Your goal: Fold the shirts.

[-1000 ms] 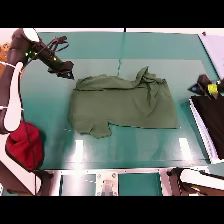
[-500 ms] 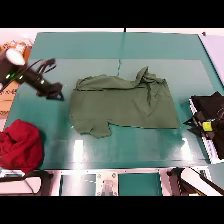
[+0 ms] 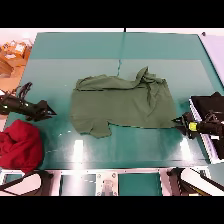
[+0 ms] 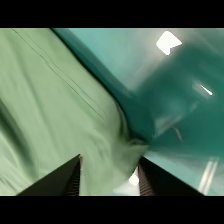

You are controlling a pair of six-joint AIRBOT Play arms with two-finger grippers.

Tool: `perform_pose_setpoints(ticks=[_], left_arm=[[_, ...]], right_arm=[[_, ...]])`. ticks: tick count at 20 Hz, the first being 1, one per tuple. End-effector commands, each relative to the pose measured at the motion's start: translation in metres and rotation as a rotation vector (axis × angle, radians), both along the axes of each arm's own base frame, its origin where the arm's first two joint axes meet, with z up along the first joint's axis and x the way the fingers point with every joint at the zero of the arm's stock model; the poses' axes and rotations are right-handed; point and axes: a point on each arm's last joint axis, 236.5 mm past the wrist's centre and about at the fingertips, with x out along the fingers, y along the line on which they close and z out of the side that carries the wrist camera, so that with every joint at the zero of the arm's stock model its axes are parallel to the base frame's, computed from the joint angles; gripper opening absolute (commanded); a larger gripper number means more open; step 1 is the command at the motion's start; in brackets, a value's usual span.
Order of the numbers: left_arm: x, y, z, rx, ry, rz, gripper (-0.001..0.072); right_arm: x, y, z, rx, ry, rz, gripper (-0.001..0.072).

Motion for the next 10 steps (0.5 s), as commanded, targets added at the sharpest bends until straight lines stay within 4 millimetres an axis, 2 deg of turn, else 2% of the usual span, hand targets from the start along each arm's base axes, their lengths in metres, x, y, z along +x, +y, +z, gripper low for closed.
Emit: perform_pose_setpoints(ticks=[1, 3, 4, 5, 6, 7, 10], left_arm=[[0.004, -0.002, -0.012, -0.031, -0.016, 0.083, 0.0416], [-0.002, -0.009, -0.024, -0.061, 0.002, 0.124, 0.0416], [-0.005, -0.012, -0.032, -0.076, 0.012, 0.15, 0.0416], [-0.008, -0.015, -0.04, -0.087, 0.01, 0.17, 0.0416], [-0.008, -0.02, -0.046, -0.108, -0.002, 0.198, 0.0416], [-0.004, -0.025, -0.049, -0.136, -0.028, 0.231, 0.0416], [0.013, -0.04, -0.063, -0.124, -0.106, 0.271, 0.0416]], right_arm=[[0.014, 0.0, -0.018, -0.012, -0.021, -0.015, 0.032], [0.018, 0.003, -0.02, -0.006, -0.036, 0.014, 0.0221], [0.018, 0.003, -0.02, -0.014, -0.043, 0.027, 0.0138], [0.018, 0.003, -0.019, -0.016, -0.046, 0.035, 0.0108], [0.018, 0.003, -0.019, -0.021, -0.052, 0.048, 0.0047], [0.018, 0.003, -0.019, -0.026, -0.057, 0.059, 0.0019], [0.018, 0.003, -0.019, -0.029, -0.06, 0.065, 0.0018]])
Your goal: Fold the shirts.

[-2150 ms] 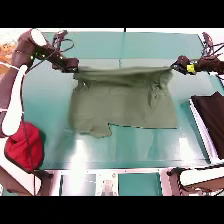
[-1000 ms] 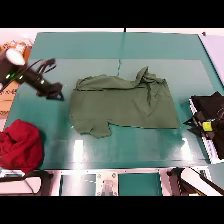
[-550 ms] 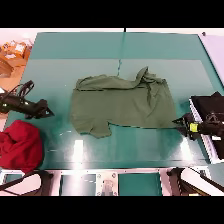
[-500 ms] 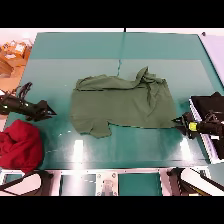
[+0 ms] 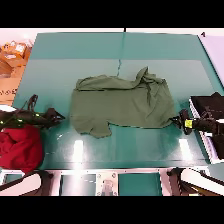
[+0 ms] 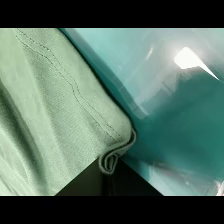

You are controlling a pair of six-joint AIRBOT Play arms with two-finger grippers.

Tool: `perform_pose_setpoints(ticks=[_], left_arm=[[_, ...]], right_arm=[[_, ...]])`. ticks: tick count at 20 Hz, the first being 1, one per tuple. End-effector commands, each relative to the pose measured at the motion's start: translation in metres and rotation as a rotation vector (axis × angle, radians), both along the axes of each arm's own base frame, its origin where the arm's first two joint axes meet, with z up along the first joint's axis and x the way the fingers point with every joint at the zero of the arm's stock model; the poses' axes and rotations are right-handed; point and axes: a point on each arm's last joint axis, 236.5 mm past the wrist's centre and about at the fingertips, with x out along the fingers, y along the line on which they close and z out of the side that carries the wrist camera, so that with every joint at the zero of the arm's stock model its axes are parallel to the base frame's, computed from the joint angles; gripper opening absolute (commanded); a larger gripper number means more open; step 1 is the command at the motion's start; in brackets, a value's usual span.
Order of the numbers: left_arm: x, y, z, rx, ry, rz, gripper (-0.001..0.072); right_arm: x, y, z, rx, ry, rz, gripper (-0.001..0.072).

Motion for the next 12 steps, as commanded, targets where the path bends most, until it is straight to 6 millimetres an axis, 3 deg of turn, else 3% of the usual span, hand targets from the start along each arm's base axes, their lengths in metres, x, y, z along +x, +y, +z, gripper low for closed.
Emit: perform_pose_setpoints(ticks=[1, 6, 7, 8, 10, 12], left_arm=[[0.021, -0.016, -0.018, 0.009, -0.068, 0.084, 0.0415], [0.039, -0.062, -0.025, -0.077, -0.084, 0.032, 0.0413], [0.035, -0.069, -0.023, -0.102, -0.074, 0.005, 0.0304], [0.03, -0.075, -0.015, -0.129, -0.083, -0.046, 0.0049], [0.025, -0.075, 0.005, -0.173, -0.081, -0.117, 0.0023], [0.03, -0.059, 0.034, -0.15, -0.105, -0.155, 0.0023]], right_arm=[[0.001, -0.002, -0.002, -0.021, -0.013, 0.025, 0.0018], [0.001, -0.001, -0.001, -0.021, -0.015, 0.033, 0.0018], [0.0, 0.0, -0.001, -0.019, -0.014, 0.035, 0.0018], [0.0, 0.0, -0.001, -0.017, -0.015, 0.037, 0.0018], [0.005, 0.002, 0.009, -0.005, -0.031, 0.069, 0.0017], [0.019, 0.001, 0.038, -0.009, -0.095, 0.121, 0.0017]])
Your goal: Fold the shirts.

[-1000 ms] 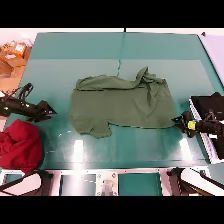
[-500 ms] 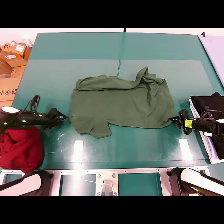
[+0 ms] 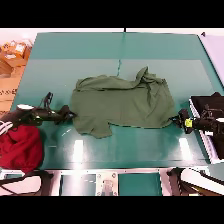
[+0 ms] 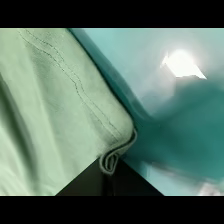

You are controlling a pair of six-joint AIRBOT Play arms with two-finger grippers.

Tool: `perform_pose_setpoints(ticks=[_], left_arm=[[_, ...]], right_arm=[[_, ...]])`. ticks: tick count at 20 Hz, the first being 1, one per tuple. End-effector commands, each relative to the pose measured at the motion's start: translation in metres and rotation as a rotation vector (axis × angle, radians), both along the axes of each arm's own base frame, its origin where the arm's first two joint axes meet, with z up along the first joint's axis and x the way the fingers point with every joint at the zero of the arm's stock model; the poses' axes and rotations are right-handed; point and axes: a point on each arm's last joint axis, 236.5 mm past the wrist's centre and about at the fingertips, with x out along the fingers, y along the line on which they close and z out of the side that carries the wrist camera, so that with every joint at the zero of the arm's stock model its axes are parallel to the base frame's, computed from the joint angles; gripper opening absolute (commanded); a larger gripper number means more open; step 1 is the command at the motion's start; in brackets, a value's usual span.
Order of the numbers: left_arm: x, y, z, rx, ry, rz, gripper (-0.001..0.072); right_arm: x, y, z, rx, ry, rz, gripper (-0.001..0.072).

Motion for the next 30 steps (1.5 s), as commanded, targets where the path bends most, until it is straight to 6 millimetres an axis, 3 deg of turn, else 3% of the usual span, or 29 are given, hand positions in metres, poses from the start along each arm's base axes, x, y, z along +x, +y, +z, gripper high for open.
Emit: perform_pose_setpoints(ticks=[1, 3, 4, 5, 7, 10, 12, 14, 16, 19, 21, 23, 26, 28, 30], left_arm=[[0.0, 0.012, 0.048, 0.009, -0.037, -0.095, 0.0023], [0.015, 0.021, 0.109, 0.068, -0.183, -0.124, 0.0022], [0.022, 0.02, 0.152, 0.089, -0.291, -0.138, 0.0023], [0.026, 0.021, 0.196, 0.115, -0.396, -0.136, 0.0023], [0.023, 0.019, 0.297, 0.185, -0.656, -0.125, 0.0023], [-0.022, 0.011, 0.454, 0.312, -1.085, -0.082, 0.0024], [-0.07, 0.001, 0.536, 0.372, -1.318, -0.057, 0.0024], [-0.112, -0.009, 0.591, 0.388, -1.461, -0.035, 0.0024], [-0.144, -0.015, 0.625, 0.402, -1.555, -0.007, 0.0025], [-0.151, -0.007, 0.639, 0.441, -1.583, 0.048, 0.0024], [-0.13, 0.01, 0.628, 0.468, -1.495, 0.111, 0.0025], [-0.092, 0.023, 0.599, 0.461, -1.375, 0.115, 0.0024], [-0.02, 0.035, 0.522, 0.402, -1.131, 0.068, 0.0024], [0.03, 0.046, 0.447, 0.353, -0.931, 0.046, 0.0024], [0.069, 0.045, 0.368, 0.268, -0.786, 0.006, 0.0024]], right_arm=[[0.022, 0.004, 0.05, 0.023, -0.101, 0.074, 0.0017], [0.044, -0.003, 0.112, -0.019, -0.213, 0.11, 0.0016], [0.054, -0.006, 0.153, -0.059, -0.289, 0.126, 0.0016], [0.062, -0.01, 0.196, -0.115, -0.369, 0.133, 0.0016], [0.07, -0.013, 0.3, -0.262, -0.577, 0.12, 0.0017], [0.045, -0.001, 0.467, -0.539, -0.932, 0.075, 0.0017], [0.011, 0.013, 0.557, -0.678, -1.146, 0.003, 0.0017], [-0.027, 0.031, 0.626, -0.797, -1.325, -0.053, 0.0017], [-0.054, 0.045, 0.663, -0.86, -1.428, -0.079, 0.0017], [-0.062, 0.041, 0.675, -0.929, -1.438, -0.102, 0.0017], [-0.045, 0.025, 0.659, -0.929, -1.372, -0.097, 0.0017], [-0.015, 0.009, 0.626, -0.861, -1.278, -0.068, 0.0017], [0.046, -0.018, 0.545, -0.678, -1.092, -0.017, 0.0017], [0.088, -0.024, 0.475, -0.567, -0.962, 0.041, 0.0017], [0.127, -0.017, 0.398, -0.464, -0.836, 0.11, 0.0017]])
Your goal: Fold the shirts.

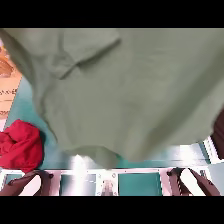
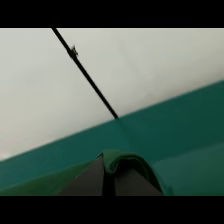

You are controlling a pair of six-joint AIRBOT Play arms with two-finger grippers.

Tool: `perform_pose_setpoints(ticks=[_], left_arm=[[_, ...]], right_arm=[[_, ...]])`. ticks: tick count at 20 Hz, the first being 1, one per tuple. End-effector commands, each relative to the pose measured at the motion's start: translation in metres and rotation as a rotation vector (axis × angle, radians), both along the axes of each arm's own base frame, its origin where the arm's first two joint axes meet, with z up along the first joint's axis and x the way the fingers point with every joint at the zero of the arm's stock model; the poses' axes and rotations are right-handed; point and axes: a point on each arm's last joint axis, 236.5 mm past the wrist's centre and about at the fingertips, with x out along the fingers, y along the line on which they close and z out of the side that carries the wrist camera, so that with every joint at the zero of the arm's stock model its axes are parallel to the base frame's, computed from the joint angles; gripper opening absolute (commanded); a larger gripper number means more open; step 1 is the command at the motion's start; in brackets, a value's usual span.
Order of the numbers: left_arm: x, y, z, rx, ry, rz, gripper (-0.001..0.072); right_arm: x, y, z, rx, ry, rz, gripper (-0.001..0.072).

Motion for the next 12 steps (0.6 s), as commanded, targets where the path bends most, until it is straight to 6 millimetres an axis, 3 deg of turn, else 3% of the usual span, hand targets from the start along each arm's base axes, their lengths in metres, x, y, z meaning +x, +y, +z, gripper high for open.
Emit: perform_pose_setpoints(ticks=[1, 4, 6, 9, 12], left_arm=[[0.06, 0.005, -0.131, -0.11, 0.269, -0.036, 0.0024], [0.095, 0.02, -0.246, -0.171, 0.469, 0.019, 0.0025], [0.11, 0.02, -0.296, -0.204, 0.543, 0.012, 0.0024], [0.138, 0.019, -0.333, -0.307, 0.56, 0.029, 0.0024], [0.164, 0.028, -0.343, -0.36, 0.508, 0.079, 0.0024]], right_arm=[[0.061, 0.008, -0.129, 0.103, 0.244, 0.096, 0.0017], [0.109, 0.014, -0.242, 0.18, 0.421, 0.112, 0.0017], [0.134, 0.016, -0.304, 0.222, 0.51, 0.113, 0.0017], [0.166, 0.019, -0.37, 0.305, 0.591, 0.129, 0.0018], [0.191, 0.014, -0.4, 0.355, 0.611, 0.128, 0.0018]])
